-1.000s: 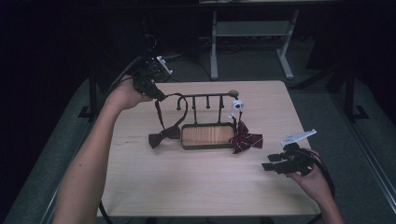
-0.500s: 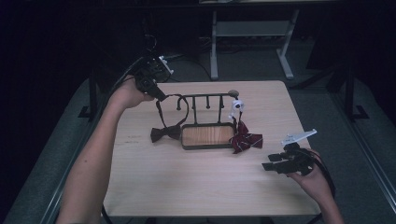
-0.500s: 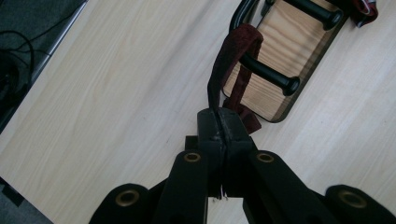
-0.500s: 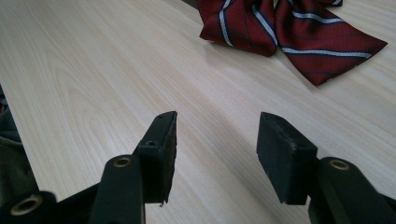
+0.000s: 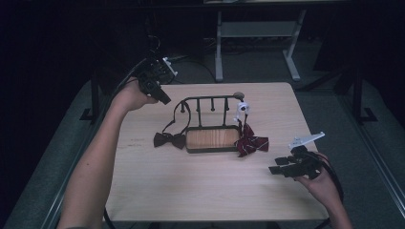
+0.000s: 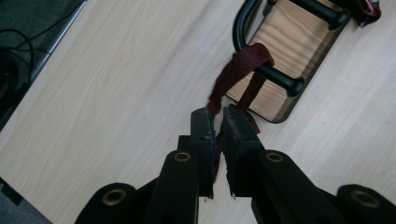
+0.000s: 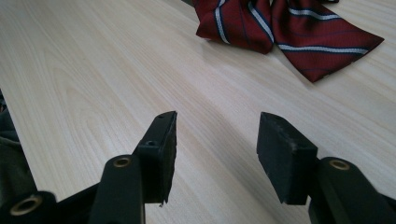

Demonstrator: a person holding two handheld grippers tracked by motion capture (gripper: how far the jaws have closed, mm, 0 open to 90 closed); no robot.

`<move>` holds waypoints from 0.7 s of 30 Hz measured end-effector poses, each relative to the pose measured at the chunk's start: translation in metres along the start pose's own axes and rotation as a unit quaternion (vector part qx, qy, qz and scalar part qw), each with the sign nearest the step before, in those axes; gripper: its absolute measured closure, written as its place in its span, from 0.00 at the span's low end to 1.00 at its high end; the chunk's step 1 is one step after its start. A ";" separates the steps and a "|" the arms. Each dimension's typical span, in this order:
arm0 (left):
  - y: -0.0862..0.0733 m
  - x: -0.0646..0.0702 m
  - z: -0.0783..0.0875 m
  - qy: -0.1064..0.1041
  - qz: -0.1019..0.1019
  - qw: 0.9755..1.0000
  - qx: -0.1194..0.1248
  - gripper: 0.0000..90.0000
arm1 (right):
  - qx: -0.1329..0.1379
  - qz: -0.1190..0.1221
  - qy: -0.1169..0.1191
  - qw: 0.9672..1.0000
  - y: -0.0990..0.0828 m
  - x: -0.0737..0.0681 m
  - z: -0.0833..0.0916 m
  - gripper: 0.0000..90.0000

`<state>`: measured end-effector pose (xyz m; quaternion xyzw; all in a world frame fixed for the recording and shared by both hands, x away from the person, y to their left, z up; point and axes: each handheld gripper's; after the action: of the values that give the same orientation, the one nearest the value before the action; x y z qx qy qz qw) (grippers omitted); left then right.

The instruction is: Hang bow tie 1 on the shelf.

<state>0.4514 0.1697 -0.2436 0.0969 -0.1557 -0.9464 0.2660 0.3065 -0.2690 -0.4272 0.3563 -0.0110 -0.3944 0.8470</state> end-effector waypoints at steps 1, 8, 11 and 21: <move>-0.002 0.001 0.000 -0.003 -0.001 1.000 0.002 0.91 | -0.001 0.001 0.000 1.000 0.000 0.000 0.000 0.53; -0.012 0.006 -0.002 -0.014 -0.007 1.000 0.010 0.87 | -0.002 -0.007 -0.003 1.000 -0.001 0.003 0.000 0.52; -0.018 0.008 -0.003 -0.016 -0.005 1.000 0.014 0.86 | 0.001 -0.011 -0.005 1.000 -0.001 0.004 0.000 0.51; -0.037 0.013 -0.008 -0.024 0.001 0.999 0.026 0.83 | -0.005 -0.013 -0.018 1.000 -0.002 0.006 0.000 0.49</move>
<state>0.4250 0.1905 -0.2651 0.0814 -0.1866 -0.9438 0.2603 0.3098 -0.2741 -0.4299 0.3448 -0.0192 -0.4119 0.8433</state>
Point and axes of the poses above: each handheld gripper's, and its own axes: z roughly backward along the jaws, y roughly out of its top, x roughly to its right, and after that the axes turned 1 degree about -y, right-handed
